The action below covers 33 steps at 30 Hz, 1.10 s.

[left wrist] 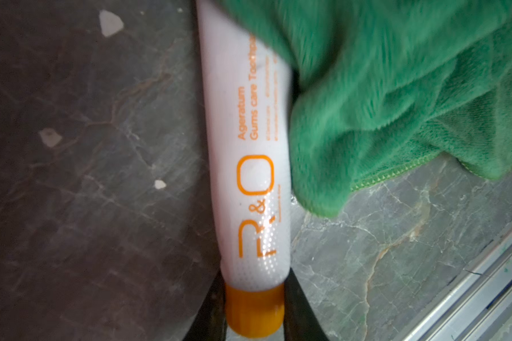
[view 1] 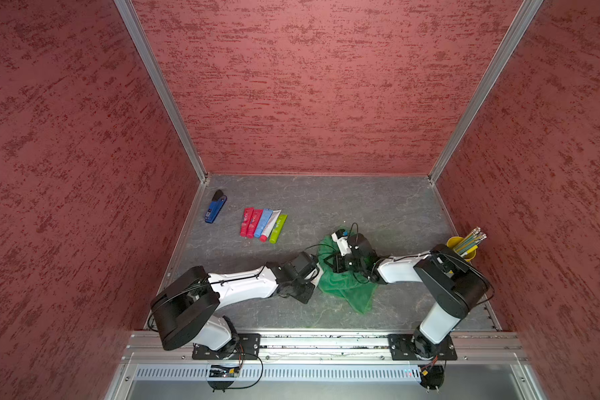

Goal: Wipe the surface of the toothpaste tube
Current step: Wipe the dirt from the toothpaste tube.

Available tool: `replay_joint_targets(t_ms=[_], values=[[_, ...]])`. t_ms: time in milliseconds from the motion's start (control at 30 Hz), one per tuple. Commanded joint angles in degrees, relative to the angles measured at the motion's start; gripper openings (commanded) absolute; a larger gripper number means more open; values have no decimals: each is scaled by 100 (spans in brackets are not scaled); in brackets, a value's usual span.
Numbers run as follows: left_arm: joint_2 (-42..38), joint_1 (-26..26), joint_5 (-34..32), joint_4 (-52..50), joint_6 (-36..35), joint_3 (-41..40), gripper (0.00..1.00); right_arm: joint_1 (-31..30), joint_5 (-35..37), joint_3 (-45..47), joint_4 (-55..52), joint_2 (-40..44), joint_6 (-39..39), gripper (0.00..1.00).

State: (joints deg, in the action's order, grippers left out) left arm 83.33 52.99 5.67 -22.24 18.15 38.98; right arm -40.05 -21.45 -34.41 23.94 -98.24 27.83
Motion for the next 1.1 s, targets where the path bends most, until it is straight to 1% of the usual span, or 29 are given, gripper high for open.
replay_joint_targets(t_ms=[0, 133, 200, 267, 333, 433, 533, 667, 867, 933, 1067], values=[[96, -49, -248, 284, -2, 22, 0, -687, -1102, 449, -688, -367, 404, 0], [74, -47, -244, 286, -4, 5, 0, -826, -1265, 448, -509, -660, 503, 0], [66, -45, -248, 298, -5, 4, 0, -780, -1079, 341, -723, -785, 429, 0], [58, -43, -248, 295, -4, 4, 0, -494, -1045, 329, -742, -850, 416, 0], [60, -43, -239, 292, -1, 4, 0, -2, -1040, 288, -757, -872, 301, 0], [39, -43, -244, 290, -5, -2, 0, 609, -737, 18, -1137, -905, -41, 0], [25, -45, -242, 303, -5, -22, 0, 950, -588, -342, -1450, -989, -313, 0], [23, -44, -259, 308, -4, -22, 0, 1136, -422, -604, -1672, -1149, -506, 0], [84, -44, -217, 302, -14, 4, 0, 1328, -47, -404, -1602, -943, -507, 0], [104, -43, -231, 297, -20, 22, 0, 1335, -148, -331, -1522, -812, -494, 0], [100, -46, -225, 286, -11, 22, 0, 1091, -849, -159, -1447, -554, -434, 0]])
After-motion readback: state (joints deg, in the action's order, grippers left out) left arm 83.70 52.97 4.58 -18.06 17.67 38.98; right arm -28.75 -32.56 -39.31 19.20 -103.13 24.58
